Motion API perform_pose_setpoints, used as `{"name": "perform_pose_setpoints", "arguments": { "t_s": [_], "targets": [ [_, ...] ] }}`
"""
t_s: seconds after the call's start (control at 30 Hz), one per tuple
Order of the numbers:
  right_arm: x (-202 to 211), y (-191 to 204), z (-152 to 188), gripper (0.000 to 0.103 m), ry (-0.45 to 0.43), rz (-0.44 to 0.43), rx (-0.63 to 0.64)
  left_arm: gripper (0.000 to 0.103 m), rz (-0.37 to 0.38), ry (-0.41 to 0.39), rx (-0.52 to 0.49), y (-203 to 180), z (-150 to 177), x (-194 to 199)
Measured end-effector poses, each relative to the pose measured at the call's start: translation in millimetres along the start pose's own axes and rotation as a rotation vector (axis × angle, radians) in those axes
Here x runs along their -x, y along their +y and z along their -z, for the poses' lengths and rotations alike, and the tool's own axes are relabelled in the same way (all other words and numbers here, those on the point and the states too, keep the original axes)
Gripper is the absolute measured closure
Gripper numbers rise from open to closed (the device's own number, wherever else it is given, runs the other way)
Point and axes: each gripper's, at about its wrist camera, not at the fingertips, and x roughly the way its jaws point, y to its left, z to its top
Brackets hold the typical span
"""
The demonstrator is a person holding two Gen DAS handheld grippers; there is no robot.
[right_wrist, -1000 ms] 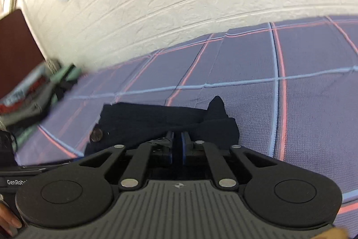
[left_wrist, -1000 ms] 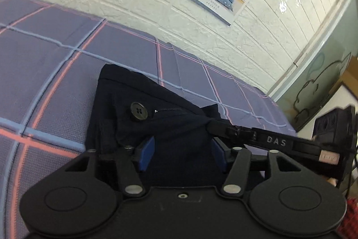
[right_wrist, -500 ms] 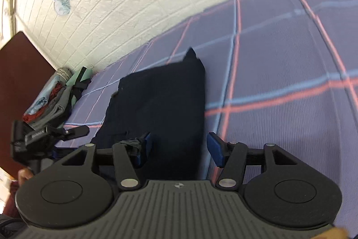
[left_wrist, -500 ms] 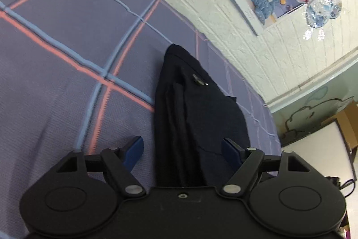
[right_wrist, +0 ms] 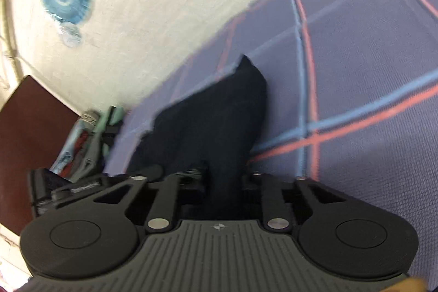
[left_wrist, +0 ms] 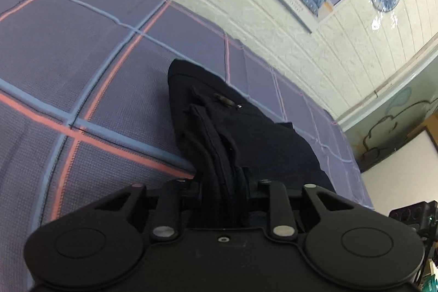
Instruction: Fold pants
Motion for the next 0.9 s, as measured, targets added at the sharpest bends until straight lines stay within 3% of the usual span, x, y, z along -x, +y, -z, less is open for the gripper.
{"name": "perform_pose_setpoints", "arguments": {
  "t_s": [0.2,0.33,0.57,0.9],
  "targets": [
    [25,30,-20,0.079,-0.086,-0.049,0.123,0.0,0.071,-0.082,-0.099,-47,-24,13],
    [38,21,-53,0.079,-0.175,-0.073,0.129,0.0,0.137,-0.096,-0.125,-80,-57,-11],
    [47,-10,-131,0.079,-0.295,-0.029,0.189,0.0,0.202,-0.098,-0.186,-137,-110,-100],
    [13,-95,-249,0.079,-0.347,0.015,0.169,0.0,0.237,-0.093,-0.164,-172,-173,-245]
  ]
}}
